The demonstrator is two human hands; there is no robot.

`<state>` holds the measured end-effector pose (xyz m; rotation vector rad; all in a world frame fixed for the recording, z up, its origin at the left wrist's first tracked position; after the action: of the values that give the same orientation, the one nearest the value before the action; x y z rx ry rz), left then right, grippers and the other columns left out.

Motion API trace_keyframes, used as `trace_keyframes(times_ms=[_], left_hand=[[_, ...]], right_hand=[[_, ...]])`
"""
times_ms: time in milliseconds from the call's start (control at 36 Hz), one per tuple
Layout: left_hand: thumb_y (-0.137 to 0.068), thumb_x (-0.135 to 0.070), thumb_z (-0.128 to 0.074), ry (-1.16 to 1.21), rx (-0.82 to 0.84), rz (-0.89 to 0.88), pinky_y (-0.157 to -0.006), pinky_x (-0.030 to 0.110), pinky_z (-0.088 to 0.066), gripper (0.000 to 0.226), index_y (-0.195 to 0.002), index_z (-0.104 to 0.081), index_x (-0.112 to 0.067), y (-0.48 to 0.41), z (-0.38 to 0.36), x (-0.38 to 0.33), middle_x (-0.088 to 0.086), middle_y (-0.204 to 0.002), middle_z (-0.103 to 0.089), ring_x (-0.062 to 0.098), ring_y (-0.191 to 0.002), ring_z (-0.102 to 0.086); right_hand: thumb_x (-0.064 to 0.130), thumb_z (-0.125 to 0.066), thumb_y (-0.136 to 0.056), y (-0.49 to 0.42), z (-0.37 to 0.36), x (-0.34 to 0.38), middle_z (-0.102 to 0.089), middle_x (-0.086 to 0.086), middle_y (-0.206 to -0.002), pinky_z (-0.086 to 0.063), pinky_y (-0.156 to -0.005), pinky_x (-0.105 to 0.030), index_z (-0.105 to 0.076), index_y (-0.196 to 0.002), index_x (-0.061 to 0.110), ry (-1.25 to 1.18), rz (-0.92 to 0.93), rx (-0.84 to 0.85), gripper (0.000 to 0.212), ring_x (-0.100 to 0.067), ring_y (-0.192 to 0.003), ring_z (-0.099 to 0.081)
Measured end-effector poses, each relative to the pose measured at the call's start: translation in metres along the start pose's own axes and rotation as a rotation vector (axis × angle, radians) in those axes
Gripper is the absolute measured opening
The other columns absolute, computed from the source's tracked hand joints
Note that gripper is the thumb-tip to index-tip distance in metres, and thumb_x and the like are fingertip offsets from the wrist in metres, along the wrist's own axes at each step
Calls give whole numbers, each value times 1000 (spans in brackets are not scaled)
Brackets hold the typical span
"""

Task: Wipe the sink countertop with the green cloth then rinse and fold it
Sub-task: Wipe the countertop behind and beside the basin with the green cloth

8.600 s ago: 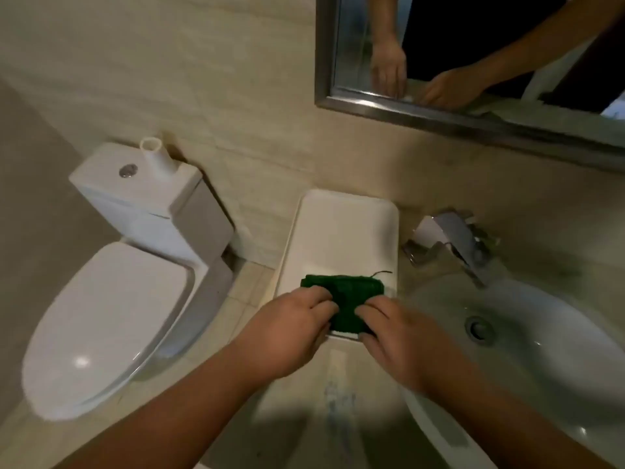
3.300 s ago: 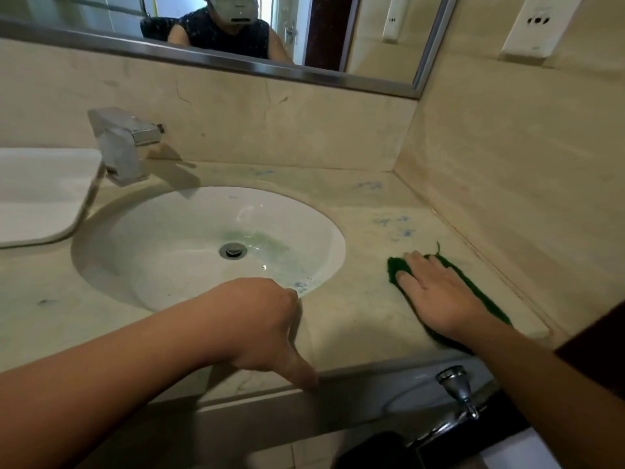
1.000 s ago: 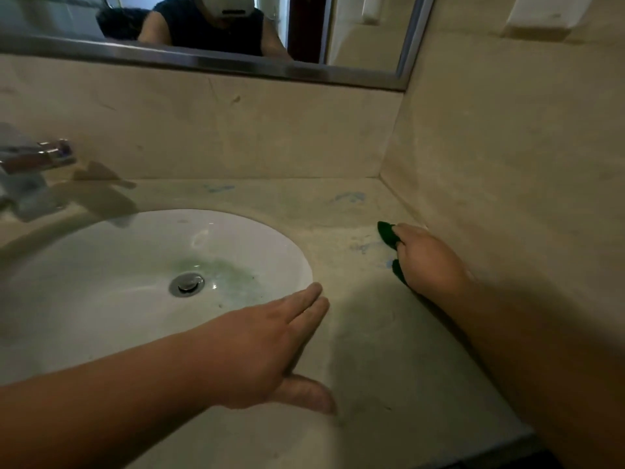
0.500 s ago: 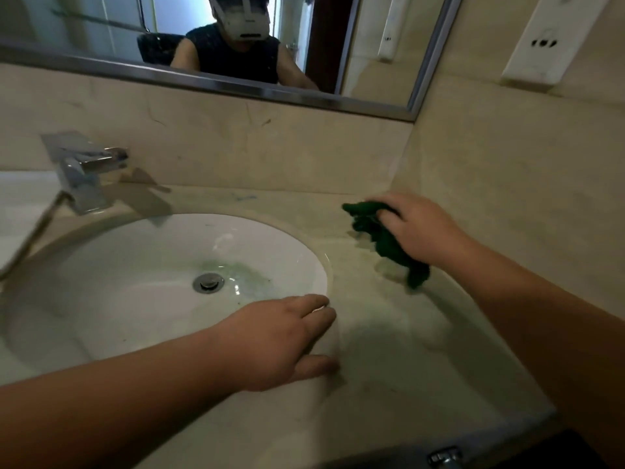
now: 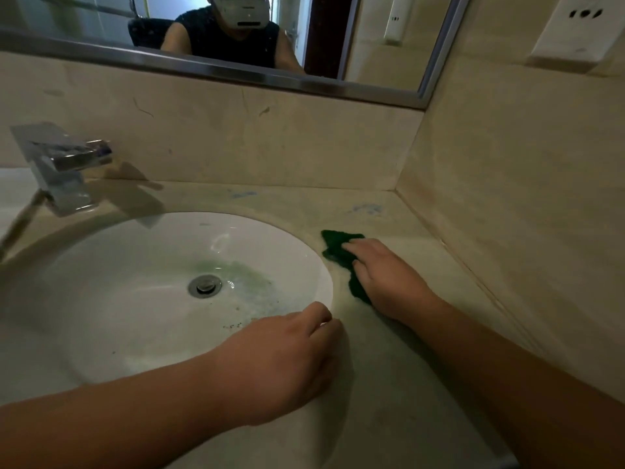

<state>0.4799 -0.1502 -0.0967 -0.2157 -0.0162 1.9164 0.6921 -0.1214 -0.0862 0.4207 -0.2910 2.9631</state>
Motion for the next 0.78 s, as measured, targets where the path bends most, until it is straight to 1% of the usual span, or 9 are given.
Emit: trace_keyframes(times_ms=[139,250,306,361,417,472,528,611,778], left_hand=[[-108,-52,-18,-22,-14,-8,-79,44,-55,56,-146,-46,-21,4,0,-1,2,-134,-49,23,-94,-61],[-108,-51,-19,-32,-7,-8,-80,45,-56,57,-152,-42,-22,5,1,-1,1,-140,-49,25,-97,-65],[-107,-52,-17,-46,-5,-4,-81,45,-56,59,-154,-39,-23,5,1,-2,0,-143,-47,26,-98,-65],[-107,-51,-18,-57,-10,0,-80,45,-56,58,-154,-38,-23,5,2,-3,0,-144,-45,26,-99,-65],[-108,-51,-18,-66,-8,11,-81,45,-56,57,-154,-37,-23,5,2,-4,-1,-145,-44,27,-100,-65],[-106,-51,-14,-74,-2,16,-81,45,-57,59,-152,-37,-23,5,1,-4,-1,-145,-44,28,-98,-66],[-104,-52,-10,-81,-1,5,-80,45,-57,61,-151,-39,-23,6,0,-4,0,-144,-45,28,-97,-66],[-106,-50,-14,-85,-10,-3,-78,46,-57,58,-150,-39,-22,5,-1,-3,0,-143,-45,28,-96,-65],[-106,-51,-19,-40,-16,-16,-75,47,-56,59,-152,-39,-21,4,-4,0,2,-140,-45,29,-89,-64]], right_hand=[[21,-46,-108,-23,-4,52,-62,-1,-135,-39,-97,-27,-61,-140,23,-80,156,105,35,-18,-117,-56],[24,-49,-107,-31,46,39,-65,5,-125,-37,-85,-26,-63,-138,29,-125,144,-31,34,-8,-103,-52],[27,-50,-106,-32,77,9,-67,4,-124,-39,-86,-26,-64,-137,31,-43,111,-126,34,-10,-103,-51],[34,-46,-106,-28,97,-30,-65,-1,-128,-41,-94,-38,-60,-140,34,144,37,-161,37,-19,-108,-47],[45,-41,-104,-18,96,-67,-55,-4,-135,-41,-99,-45,-48,-150,39,328,-74,-79,47,-26,-116,-45],[49,-37,-106,-3,74,-95,-45,-7,-135,-44,-91,-39,-39,-155,40,382,-175,67,51,-27,-115,-47],[43,-36,-109,7,50,-110,-43,-9,-135,-36,-84,-32,-41,-157,33,387,-187,119,50,-28,-114,-47],[32,-39,-110,5,35,-103,-45,-12,-137,-31,-85,-29,-48,-155,24,345,-158,49,46,-30,-119,-46],[31,-47,-106,-12,11,-10,-50,-6,-133,-45,-93,-37,-58,-145,25,209,44,44,41,-24,-109,-54]])
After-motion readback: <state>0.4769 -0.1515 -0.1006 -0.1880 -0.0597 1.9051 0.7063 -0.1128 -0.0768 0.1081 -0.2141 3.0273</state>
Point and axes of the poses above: each hand's wrist, its own y-axis away from the middle knuckle, its own z-axis out of the back of the hand, x = y × z, the point moved 5 cm from there along -y, towards the middle knuckle
